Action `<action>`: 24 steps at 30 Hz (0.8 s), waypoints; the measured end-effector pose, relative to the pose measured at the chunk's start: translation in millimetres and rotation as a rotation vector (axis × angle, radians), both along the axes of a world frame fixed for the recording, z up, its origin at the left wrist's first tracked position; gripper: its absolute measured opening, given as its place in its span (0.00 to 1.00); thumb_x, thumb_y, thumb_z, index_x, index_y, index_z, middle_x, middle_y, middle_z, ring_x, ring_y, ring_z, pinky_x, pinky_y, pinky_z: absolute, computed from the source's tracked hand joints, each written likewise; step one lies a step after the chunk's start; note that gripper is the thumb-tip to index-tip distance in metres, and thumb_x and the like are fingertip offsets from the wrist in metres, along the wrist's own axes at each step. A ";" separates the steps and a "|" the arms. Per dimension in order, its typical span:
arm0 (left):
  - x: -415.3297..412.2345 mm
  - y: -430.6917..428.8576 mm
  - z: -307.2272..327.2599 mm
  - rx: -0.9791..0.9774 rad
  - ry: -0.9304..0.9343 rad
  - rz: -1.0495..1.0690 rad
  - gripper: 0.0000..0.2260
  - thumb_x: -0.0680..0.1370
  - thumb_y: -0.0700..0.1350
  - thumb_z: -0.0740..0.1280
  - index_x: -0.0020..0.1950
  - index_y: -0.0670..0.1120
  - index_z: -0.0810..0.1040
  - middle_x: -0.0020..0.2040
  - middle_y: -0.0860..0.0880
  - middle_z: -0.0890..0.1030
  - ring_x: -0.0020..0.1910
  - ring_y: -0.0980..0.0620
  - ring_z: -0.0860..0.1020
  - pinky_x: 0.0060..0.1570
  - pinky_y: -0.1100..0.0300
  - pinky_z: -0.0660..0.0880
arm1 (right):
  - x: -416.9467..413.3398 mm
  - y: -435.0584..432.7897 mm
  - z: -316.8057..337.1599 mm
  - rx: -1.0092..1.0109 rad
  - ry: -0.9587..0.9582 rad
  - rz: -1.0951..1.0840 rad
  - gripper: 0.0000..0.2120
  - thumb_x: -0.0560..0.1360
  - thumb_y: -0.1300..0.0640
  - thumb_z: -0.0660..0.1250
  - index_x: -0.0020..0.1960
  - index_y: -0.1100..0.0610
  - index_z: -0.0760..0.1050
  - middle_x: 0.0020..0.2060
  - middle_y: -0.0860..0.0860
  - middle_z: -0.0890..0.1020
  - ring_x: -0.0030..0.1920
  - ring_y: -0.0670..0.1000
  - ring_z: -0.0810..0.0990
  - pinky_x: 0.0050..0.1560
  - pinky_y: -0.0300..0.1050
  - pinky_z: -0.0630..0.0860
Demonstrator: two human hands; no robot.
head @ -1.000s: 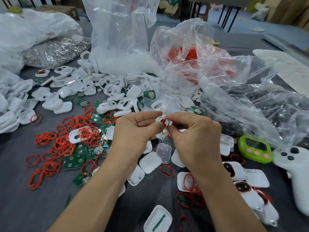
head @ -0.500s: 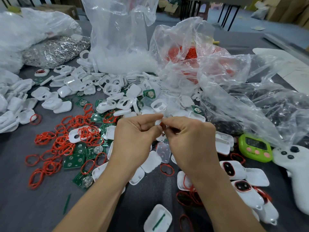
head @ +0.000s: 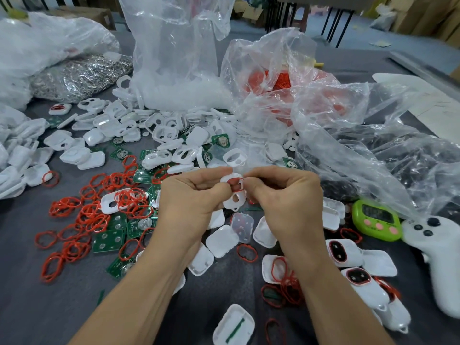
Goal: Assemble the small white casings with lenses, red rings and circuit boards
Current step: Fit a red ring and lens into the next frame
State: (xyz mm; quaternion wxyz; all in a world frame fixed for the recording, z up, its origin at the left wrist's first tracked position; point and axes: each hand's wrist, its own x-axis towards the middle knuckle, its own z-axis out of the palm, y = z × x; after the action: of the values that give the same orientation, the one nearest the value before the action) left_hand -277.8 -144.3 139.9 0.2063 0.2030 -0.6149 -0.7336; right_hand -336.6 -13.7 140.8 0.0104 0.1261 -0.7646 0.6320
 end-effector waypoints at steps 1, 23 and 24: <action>0.3 1.0 0.1 -0.006 0.011 -0.006 0.13 0.73 0.30 0.74 0.44 0.49 0.87 0.33 0.50 0.86 0.30 0.60 0.80 0.30 0.69 0.74 | 0.0 0.7 0.9 0.022 0.001 0.009 0.08 0.70 0.58 0.80 0.40 0.46 0.87 0.32 0.43 0.86 0.33 0.44 0.85 0.37 0.40 0.80; 1.5 5.2 -6.0 -0.177 0.043 -0.070 0.18 0.74 0.28 0.73 0.51 0.51 0.86 0.44 0.52 0.88 0.49 0.55 0.87 0.51 0.64 0.81 | 14.1 -9.3 -7.2 -0.067 -0.156 -0.072 0.12 0.73 0.62 0.76 0.38 0.45 0.87 0.30 0.46 0.86 0.29 0.45 0.82 0.33 0.42 0.80; 1.1 4.4 -5.8 -0.169 0.047 -0.066 0.18 0.74 0.28 0.72 0.51 0.51 0.86 0.43 0.52 0.88 0.47 0.55 0.87 0.50 0.64 0.82 | 15.4 -9.8 -7.8 -0.055 -0.154 -0.058 0.13 0.74 0.62 0.75 0.39 0.45 0.87 0.30 0.46 0.86 0.30 0.46 0.82 0.33 0.43 0.81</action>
State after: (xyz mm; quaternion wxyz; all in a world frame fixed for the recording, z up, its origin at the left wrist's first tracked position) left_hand -276.7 -139.9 134.1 0.2125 0.1472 -0.6760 -0.6901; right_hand -321.3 -23.5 133.0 -0.0268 0.0545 -0.7487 0.6601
